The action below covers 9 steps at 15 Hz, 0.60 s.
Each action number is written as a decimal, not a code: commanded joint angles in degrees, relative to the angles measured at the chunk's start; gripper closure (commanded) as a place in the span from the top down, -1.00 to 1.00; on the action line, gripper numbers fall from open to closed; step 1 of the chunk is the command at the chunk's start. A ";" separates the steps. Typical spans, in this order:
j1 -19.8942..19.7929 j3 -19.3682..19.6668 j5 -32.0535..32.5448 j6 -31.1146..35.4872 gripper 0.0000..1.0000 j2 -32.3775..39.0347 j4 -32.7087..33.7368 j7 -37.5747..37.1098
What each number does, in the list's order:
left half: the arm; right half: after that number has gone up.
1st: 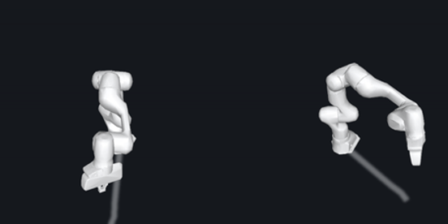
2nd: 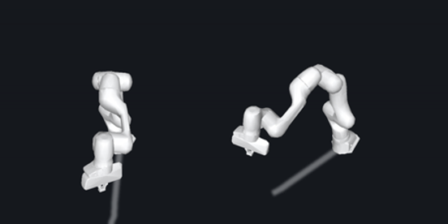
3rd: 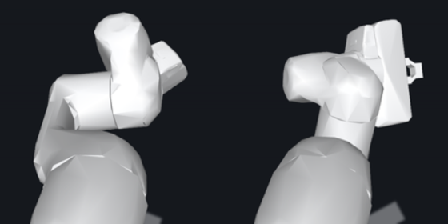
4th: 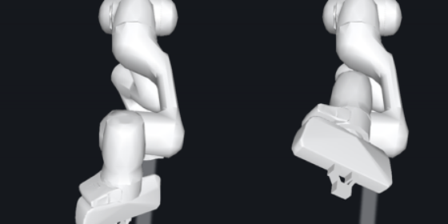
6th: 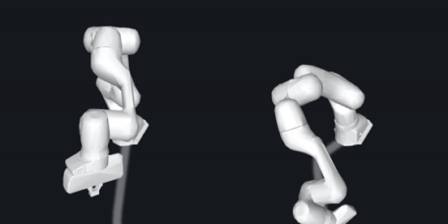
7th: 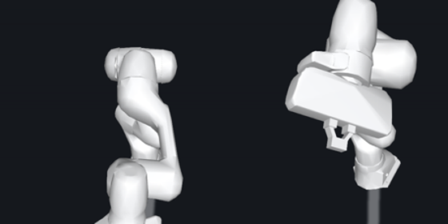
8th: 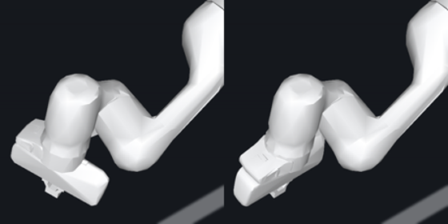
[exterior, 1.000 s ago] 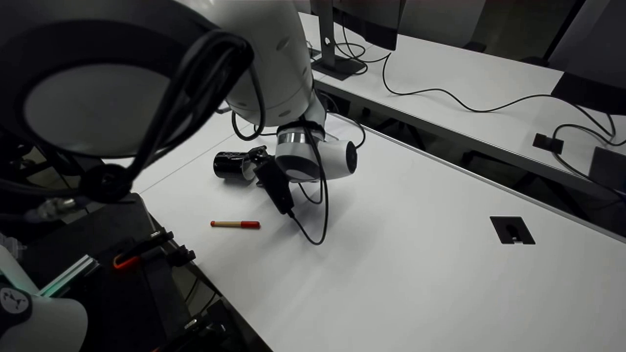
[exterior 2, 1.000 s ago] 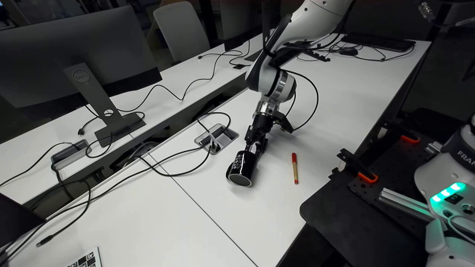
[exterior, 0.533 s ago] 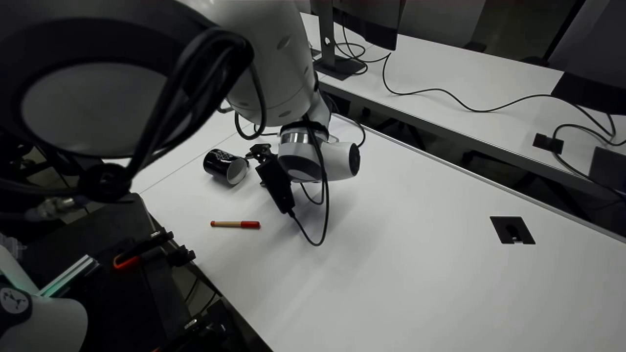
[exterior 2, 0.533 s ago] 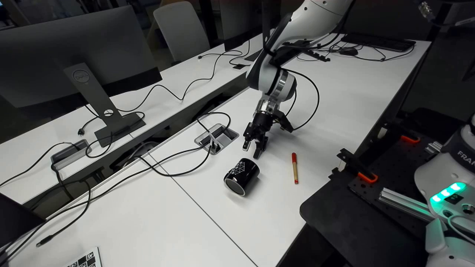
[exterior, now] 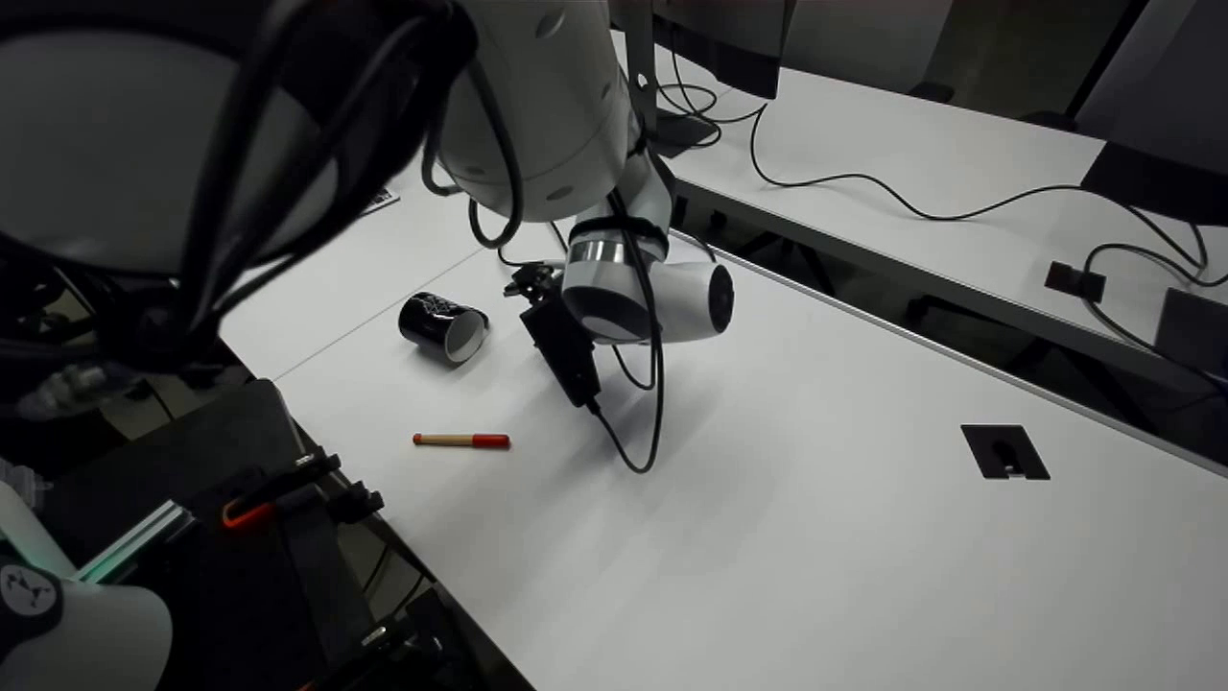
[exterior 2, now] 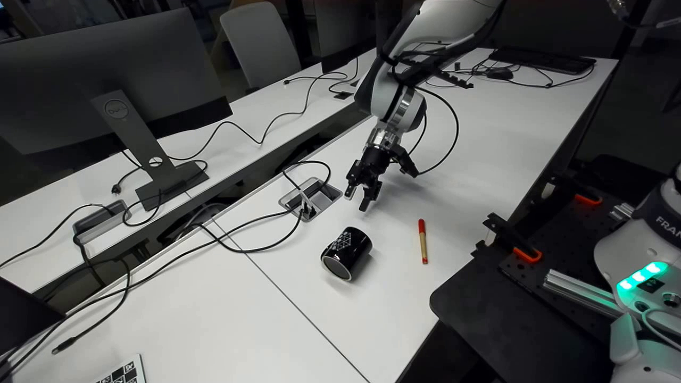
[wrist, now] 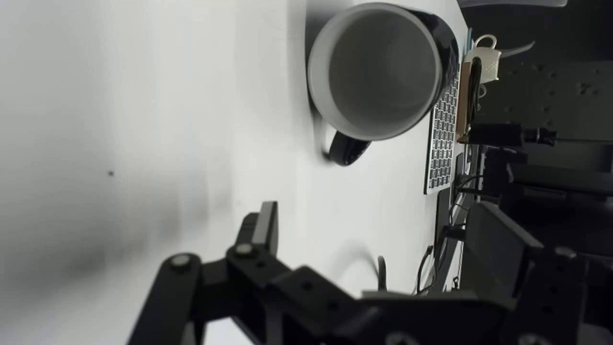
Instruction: Move the cup to the left
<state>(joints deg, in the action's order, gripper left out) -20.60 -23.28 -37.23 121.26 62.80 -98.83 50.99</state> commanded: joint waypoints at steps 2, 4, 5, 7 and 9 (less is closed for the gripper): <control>1.15 1.41 -3.41 1.76 1.00 -8.25 -5.39 4.41; 2.30 2.16 -3.63 4.68 1.00 -12.81 -8.80 5.88; 2.85 2.48 -3.76 6.48 1.00 -14.88 -10.44 6.40; 3.87 2.91 -4.02 10.90 1.00 -19.41 -14.42 7.48; 4.65 2.99 -4.72 15.79 1.00 -23.92 -18.72 8.50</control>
<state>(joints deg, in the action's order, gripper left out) -18.21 -21.94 -39.24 130.77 47.76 -108.86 56.54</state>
